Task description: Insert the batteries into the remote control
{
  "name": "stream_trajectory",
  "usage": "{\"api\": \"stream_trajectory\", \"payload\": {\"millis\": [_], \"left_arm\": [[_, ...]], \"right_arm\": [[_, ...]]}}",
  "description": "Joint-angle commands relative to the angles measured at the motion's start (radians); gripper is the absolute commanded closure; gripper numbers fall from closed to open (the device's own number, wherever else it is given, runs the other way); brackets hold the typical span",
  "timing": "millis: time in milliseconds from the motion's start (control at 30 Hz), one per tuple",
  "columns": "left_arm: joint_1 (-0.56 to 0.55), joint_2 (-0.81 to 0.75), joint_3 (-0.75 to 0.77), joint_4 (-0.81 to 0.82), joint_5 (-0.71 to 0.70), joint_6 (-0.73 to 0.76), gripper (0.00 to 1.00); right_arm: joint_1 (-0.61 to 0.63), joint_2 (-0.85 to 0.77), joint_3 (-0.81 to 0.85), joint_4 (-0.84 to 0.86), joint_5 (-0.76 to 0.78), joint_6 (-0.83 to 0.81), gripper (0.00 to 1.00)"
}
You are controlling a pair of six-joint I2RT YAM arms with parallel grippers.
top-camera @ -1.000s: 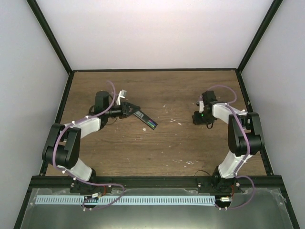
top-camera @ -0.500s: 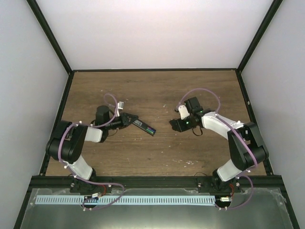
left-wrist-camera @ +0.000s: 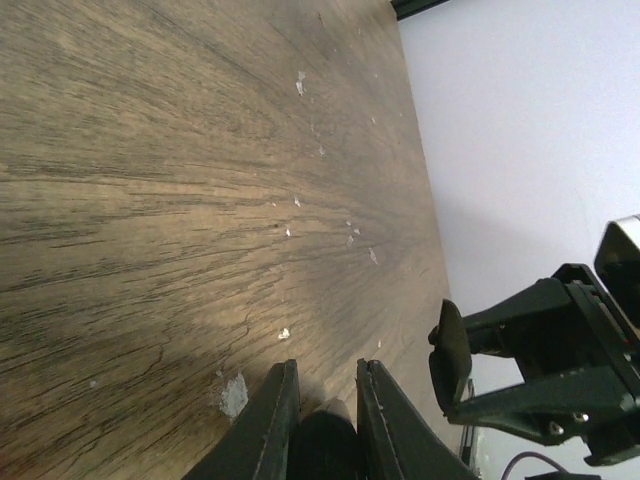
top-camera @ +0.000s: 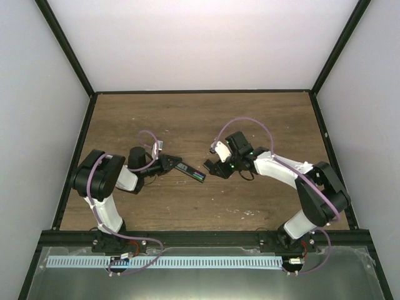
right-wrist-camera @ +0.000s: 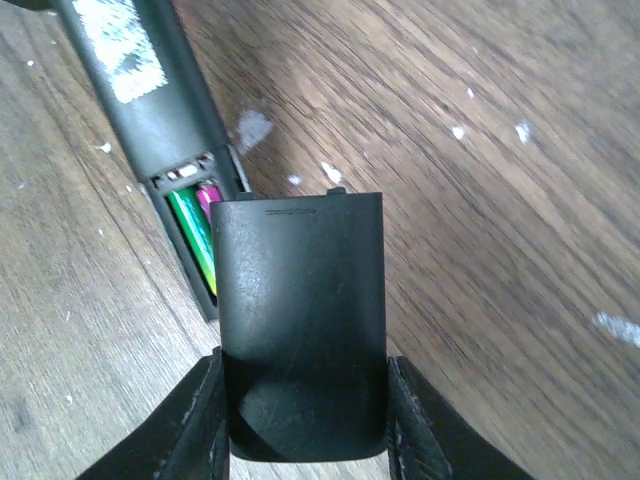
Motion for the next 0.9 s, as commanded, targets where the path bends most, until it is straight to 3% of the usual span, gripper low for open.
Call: {"api": "stream_trajectory", "payload": {"millis": [0,233,867], "left_arm": [[-0.006,0.06,-0.022,0.12,-0.032,-0.007,1.0],[-0.006,0.122,-0.03,0.176,-0.016,-0.037,1.0],[-0.006,0.106,-0.02,0.115,-0.035,-0.005,1.0]], "right_arm": [[0.04,0.038,0.058,0.03,-0.022,-0.091,0.73],[0.087,0.084,0.071,0.01,-0.014,-0.183,0.73],[0.128,0.206,0.161,-0.029,0.027,-0.267,0.73]]}}
